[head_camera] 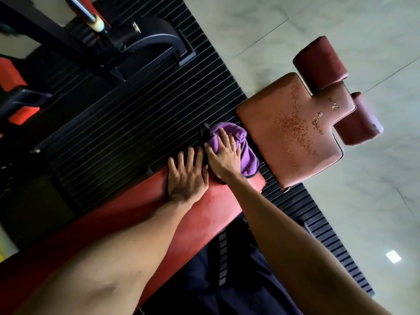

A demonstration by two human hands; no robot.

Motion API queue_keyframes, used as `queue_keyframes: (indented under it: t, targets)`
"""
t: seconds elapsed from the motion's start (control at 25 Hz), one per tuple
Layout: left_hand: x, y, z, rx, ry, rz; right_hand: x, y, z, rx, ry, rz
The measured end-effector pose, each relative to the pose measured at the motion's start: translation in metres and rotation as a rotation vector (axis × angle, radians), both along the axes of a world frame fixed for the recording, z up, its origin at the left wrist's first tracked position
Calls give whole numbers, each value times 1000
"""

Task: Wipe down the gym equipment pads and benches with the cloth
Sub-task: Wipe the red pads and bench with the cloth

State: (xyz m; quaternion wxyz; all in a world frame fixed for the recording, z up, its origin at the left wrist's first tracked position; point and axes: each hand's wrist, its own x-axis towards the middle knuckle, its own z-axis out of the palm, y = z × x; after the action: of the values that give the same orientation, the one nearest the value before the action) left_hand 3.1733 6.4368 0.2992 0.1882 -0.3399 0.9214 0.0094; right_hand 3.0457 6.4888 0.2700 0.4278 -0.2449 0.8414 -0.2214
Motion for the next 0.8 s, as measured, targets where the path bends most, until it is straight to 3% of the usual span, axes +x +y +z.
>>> queue_keyframes:
  t: [0.08, 0.16, 0.44, 0.68, 0.8]
  targets:
    - [0, 0, 1, 1, -4, -6, 13, 31, -1, -149, 47, 75]
    - [-1, 2, 1, 3, -1, 5, 12, 61, -13, -165, 106, 137]
    - [-2, 1, -1, -3, 8, 11, -38, 16, -44, 153, -33, -107]
    - [-2, 0, 1, 1, 33, 18, -23, -12, -31, -122, 101, 220]
    - [0, 1, -1, -10, 32, 12, -35, -10, -45, -152, 135, 234]
